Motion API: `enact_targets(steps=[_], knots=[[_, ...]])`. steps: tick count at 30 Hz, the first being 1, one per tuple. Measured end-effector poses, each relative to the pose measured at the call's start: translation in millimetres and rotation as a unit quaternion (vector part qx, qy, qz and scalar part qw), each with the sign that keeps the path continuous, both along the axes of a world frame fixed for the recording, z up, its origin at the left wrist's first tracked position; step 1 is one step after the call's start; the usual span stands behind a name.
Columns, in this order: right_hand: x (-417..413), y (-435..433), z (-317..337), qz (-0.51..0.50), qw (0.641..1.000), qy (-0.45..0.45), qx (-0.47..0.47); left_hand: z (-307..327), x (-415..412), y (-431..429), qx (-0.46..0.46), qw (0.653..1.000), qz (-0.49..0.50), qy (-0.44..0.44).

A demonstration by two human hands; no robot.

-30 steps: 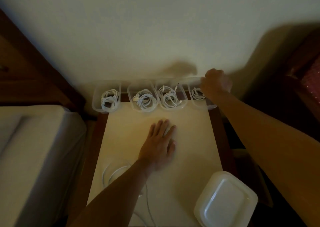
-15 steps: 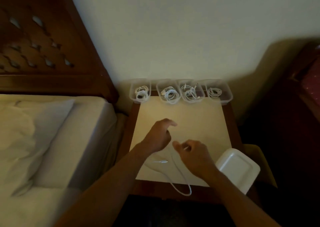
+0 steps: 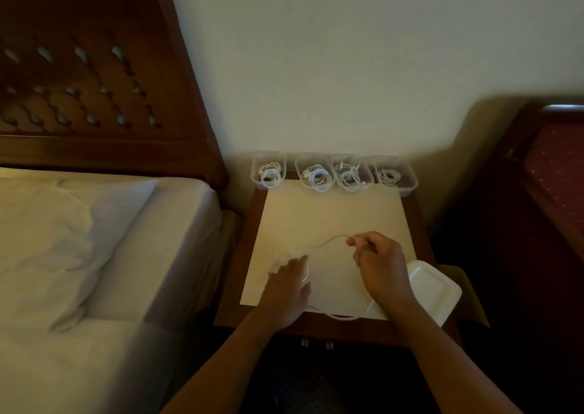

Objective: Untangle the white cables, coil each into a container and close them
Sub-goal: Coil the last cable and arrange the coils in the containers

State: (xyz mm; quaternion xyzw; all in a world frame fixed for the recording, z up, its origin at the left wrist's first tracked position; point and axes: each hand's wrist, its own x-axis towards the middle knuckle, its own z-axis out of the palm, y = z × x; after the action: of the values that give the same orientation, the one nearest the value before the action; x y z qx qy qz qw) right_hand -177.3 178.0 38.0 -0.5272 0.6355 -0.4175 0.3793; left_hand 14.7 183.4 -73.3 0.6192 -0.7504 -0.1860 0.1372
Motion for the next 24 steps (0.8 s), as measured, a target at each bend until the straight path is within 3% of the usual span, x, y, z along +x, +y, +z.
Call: enact_targets(steps=[2, 6, 8, 10, 13, 15, 19, 22, 24], knots=[[-2, 2, 11, 0.005, 1.000, -0.003, -0.017, 2, 1, 3, -0.021, 1.000, 0.015, 0.015], [-1, 9, 32, 0.072, 0.996, 0.008, -0.049, 37, -8, -1, -0.100, 0.978, 0.081, 0.162], [2, 10, 42, 0.105, 0.991, 0.015, -0.078, 65, -13, -9, -0.123, 0.974, 0.066, 0.180], [2, 6, 50, 0.084, 0.989, -0.007, -0.122, 90, -8, -19, -0.123, 0.971, 0.038, 0.200], [-5, -5, 56, 0.002, 0.985, -0.030, -0.169, 116, 10, -29, -0.035, 0.953, 0.051, 0.296], [-13, -13, 56, -0.046, 0.980, -0.023, -0.193, 125, 27, -32, -0.029, 0.952, 0.063, 0.299], [-20, -29, 54, -0.058, 0.982, 0.059, -0.171, 147, 46, -35, -0.009, 0.913, 0.092, 0.397], [-10, -33, 47, 0.017, 0.972, 0.214, -0.095, 164, 31, -36, 0.008, 0.917, 0.067, 0.393], [2, -29, 42, 0.075, 0.947, 0.286, -0.127, 175, 15, -35, 0.032, 0.925, 0.037, 0.377]])
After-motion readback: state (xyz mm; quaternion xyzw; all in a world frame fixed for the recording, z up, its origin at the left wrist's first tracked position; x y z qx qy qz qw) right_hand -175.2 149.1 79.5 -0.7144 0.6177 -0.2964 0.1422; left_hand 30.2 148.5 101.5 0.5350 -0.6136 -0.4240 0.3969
